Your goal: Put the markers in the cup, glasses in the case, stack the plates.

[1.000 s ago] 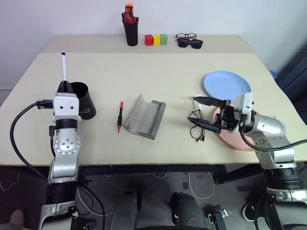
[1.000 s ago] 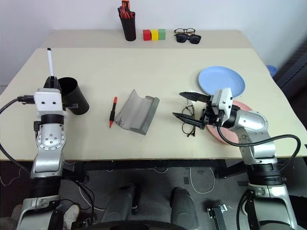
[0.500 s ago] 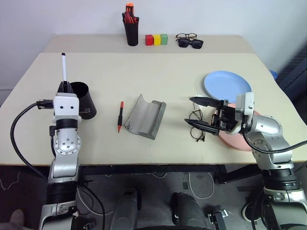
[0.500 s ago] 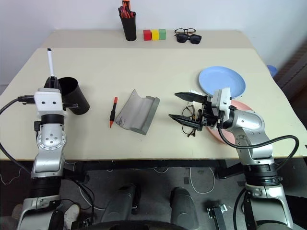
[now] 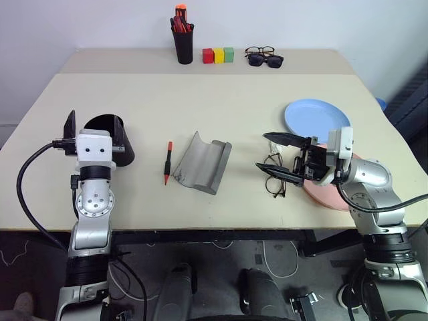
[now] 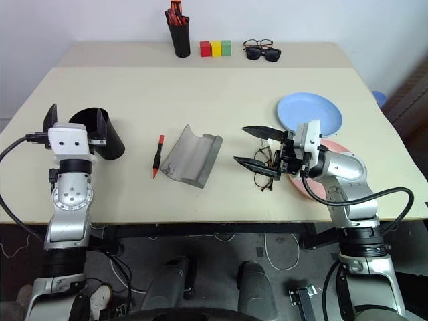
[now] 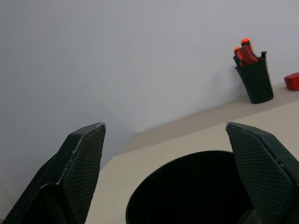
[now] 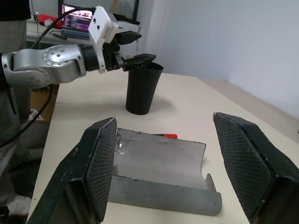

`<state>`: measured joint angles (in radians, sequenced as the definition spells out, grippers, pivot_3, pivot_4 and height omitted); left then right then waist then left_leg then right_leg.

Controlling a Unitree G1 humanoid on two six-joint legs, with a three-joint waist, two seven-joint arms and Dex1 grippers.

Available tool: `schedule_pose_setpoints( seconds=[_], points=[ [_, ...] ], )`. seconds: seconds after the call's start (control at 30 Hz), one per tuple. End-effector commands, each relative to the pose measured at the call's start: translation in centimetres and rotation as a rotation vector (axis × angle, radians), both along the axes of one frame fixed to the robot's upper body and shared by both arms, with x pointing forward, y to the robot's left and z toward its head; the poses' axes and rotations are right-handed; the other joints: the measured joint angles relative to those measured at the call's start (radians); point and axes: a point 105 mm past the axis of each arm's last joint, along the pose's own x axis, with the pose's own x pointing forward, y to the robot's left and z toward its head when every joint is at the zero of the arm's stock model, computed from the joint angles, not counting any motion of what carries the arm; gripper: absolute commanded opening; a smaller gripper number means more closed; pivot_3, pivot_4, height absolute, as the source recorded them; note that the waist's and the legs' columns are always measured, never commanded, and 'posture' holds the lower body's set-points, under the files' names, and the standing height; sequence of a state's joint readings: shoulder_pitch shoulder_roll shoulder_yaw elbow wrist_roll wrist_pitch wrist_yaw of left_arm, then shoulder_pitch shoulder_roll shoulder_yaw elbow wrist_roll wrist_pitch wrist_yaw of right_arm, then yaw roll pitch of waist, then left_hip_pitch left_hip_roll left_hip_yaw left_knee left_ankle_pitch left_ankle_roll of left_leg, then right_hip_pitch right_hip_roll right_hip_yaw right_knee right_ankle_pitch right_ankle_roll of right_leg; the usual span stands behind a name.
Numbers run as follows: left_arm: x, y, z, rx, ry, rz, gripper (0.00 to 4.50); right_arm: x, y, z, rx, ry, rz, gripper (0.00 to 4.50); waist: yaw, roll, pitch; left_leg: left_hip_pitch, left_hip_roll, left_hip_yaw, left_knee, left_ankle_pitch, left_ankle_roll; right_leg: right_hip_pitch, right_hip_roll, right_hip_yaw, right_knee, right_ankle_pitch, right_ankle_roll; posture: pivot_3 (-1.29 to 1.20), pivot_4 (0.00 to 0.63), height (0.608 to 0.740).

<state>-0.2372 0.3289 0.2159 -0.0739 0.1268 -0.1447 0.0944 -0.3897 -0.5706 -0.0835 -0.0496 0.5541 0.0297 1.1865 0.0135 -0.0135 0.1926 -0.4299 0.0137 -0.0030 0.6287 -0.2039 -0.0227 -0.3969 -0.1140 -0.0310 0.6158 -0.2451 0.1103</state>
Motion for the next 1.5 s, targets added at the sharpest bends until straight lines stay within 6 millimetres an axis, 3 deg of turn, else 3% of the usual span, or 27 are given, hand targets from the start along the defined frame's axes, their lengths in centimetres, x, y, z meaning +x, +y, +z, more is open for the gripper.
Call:
schedule_pose_setpoints(
  seconds=[0.03, 0.23, 0.33, 0.57, 0.87, 1.0, 1.1, 1.33, 1.5],
  points=[
    [-0.7, -2.8, 1.4, -0.032, -0.004, -0.173, 4.34, 0.0, -0.6, 0.5, 0.017, -0.033, -0.026, 3.36, 0.000, 0.000, 0.000, 0.000, 0.000, 0.000, 0.000, 0.000, 0.000, 0.000, 0.000, 0.000, 0.000, 0.000, 0.000, 0.00, 0.150, 0.740],
    [-1.2, -6.7, -0.8, -0.193, 0.362, -0.403, 4.34, -0.1, -1.2, 0.3, 0.010, -0.030, -0.058, 3.36, -0.002, 0.000, 0.000, 0.000, 0.000, 0.000, 0.000, 0.000, 0.000, 0.000, 0.000, 0.000, 0.000, 0.000, 0.000, 0.00, 0.150, 0.740],
    [-1.1, -6.4, -2.5, -0.233, 0.554, -0.350, 4.34, -0.2, -1.4, 0.4, 0.010, -0.030, -0.072, 3.36, -0.004, 0.000, 0.000, 0.001, 0.000, -0.001, 0.000, 0.000, 0.000, 0.000, 0.001, 0.000, 0.002, 0.000, -0.001, 0.00, 0.150, 0.740],
    [-1.0, -6.2, -5.1, -0.381, 0.817, -0.220, 4.34, -0.1, -1.6, 0.4, 0.013, -0.027, -0.095, 3.36, -0.001, 0.000, 0.000, 0.001, 0.001, -0.003, 0.002, 0.000, 0.000, 0.001, 0.002, 0.000, 0.003, -0.001, -0.001, 0.00, 0.150, 0.740],
    [0.2, -8.3, -6.7, -0.458, 0.963, -0.215, 4.34, -0.2, -1.8, 0.2, 0.015, -0.026, -0.107, 3.36, -0.001, -0.001, 0.000, 0.001, 0.000, -0.003, 0.002, 0.000, 0.000, 0.001, 0.002, 0.000, 0.002, -0.001, -0.001, 0.00, 0.150, 0.740],
    [0.9, -8.2, -8.1, -0.461, 1.068, -0.136, 4.34, -0.2, -2.1, 0.3, 0.016, -0.035, -0.119, 3.36, -0.001, -0.001, 0.001, 0.001, 0.000, -0.003, 0.002, 0.000, 0.000, 0.001, 0.002, 0.000, 0.002, -0.001, -0.001, 0.00, 0.150, 0.740],
    [1.0, -7.6, -9.0, -0.458, 1.110, -0.080, 3.53, -0.3, -2.2, 0.5, 0.015, -0.040, -0.128, 3.36, -0.001, -0.001, 0.000, 0.001, 0.000, -0.003, 0.002, 0.000, 0.000, 0.001, 0.002, 0.000, 0.002, -0.001, 0.000, 0.00, 0.150, 0.740],
    [1.2, -8.6, -9.2, -0.457, 1.119, -0.142, 0.19, -0.7, -2.6, 0.6, 0.008, -0.042, -0.150, 3.36, -0.002, 0.000, 0.000, 0.002, 0.000, -0.003, 0.001, 0.000, 0.000, 0.001, 0.002, 0.000, 0.002, -0.001, -0.001, 0.00, 0.150, 0.740],
    [0.8, -8.9, -7.8, -0.381, 1.045, -0.244, 0.19, -0.7, -2.5, 0.7, 0.012, -0.045, -0.159, 3.36, -0.003, 0.000, 0.000, 0.002, 0.000, -0.003, 0.001, 0.001, -0.001, 0.001, 0.002, 0.000, 0.002, -0.001, -0.001, 0.00, 0.150, 0.740]
  ],
)
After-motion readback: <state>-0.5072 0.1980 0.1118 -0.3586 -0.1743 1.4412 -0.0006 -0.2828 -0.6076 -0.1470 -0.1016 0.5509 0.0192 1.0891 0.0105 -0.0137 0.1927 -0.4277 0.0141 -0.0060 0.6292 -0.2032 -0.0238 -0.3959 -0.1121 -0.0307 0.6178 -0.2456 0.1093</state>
